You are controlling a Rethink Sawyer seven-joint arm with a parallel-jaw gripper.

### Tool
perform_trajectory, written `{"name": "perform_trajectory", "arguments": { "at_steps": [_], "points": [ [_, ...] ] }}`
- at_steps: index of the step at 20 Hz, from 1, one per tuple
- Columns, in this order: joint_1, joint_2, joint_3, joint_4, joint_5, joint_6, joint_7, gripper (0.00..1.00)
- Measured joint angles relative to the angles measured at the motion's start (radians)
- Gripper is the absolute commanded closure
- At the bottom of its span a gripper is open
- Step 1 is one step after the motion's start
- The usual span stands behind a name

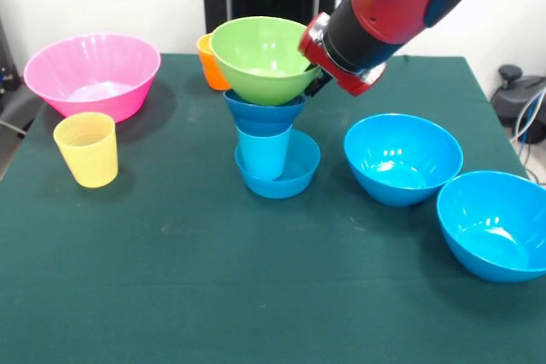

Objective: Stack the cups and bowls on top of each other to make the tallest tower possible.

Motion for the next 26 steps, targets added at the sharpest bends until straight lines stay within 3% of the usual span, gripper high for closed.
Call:
{"name": "perform_trajectory", "arguments": {
  "at_steps": [26],
  "points": [
    [0.0, -0.04, 0.0, -0.004, 0.024, -0.125, 0.0, 1.0]
  ]
}}
